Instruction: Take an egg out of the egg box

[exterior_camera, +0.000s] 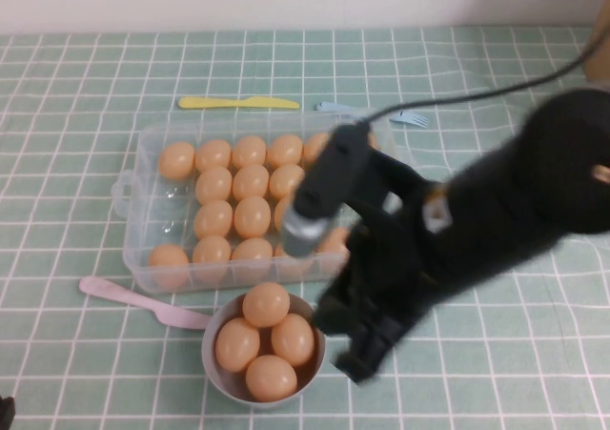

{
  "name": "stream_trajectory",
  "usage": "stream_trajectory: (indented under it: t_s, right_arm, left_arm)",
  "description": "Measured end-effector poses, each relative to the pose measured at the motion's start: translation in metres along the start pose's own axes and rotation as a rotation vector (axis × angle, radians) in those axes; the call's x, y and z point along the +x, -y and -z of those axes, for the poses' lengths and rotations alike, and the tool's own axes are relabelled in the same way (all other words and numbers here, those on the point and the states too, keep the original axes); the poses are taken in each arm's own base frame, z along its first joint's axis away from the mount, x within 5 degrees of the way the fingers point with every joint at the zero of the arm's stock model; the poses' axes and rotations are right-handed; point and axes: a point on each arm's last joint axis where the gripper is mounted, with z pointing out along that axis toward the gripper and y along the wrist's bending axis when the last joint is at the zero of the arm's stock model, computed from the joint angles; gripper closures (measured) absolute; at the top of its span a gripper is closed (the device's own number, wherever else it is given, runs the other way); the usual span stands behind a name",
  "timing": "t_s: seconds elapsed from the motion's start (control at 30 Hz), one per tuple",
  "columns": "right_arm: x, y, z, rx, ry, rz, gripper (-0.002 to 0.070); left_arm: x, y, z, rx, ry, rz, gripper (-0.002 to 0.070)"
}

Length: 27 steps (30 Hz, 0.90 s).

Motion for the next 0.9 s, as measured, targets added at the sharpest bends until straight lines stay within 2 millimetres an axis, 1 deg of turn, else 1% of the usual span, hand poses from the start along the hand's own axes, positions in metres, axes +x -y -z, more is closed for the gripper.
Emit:
stream_trajectory:
  t_s: [0.07, 0.13, 0.27, 0.4, 0.53, 0.7, 0.9]
  right_arm:
    - [0.018, -0.007, 0.012, -0.009, -0.018, 0.000, 0.0643]
    - [0.033, -0.015, 0.024, -0.018, -0.030, 0.004, 0.0670]
    - [0.059, -0.026, 0.044, -0.032, -0.059, 0.018, 0.0687]
    - [0.081, -0.037, 0.065, -0.035, -0.047, 0.034, 0.0690]
    - [0.103, -0.045, 0.076, -0.044, -0.069, 0.046, 0.0691]
    - [0.115, -0.045, 0.083, -0.013, -0.121, 0.082, 0.0691]
    - [0.117, -0.041, 0.082, 0.040, -0.120, 0.108, 0.0691]
  left_arm:
    - [0.000, 0.000, 0.000, 0.000, 0.000, 0.000, 0.0678]
    - [0.000, 0.000, 0.000, 0.000, 0.000, 0.000, 0.0678]
    - [0.000, 0.000, 0.000, 0.000, 0.000, 0.000, 0.0678]
    - [0.000, 0.000, 0.000, 0.000, 0.000, 0.000, 0.0678]
    - [0.000, 0.000, 0.000, 0.000, 0.000, 0.000, 0.0678]
    - [0.000, 0.000, 0.000, 0.000, 0.000, 0.000, 0.0678]
    - [0.000, 0.000, 0.000, 0.000, 0.000, 0.000, 0.0678]
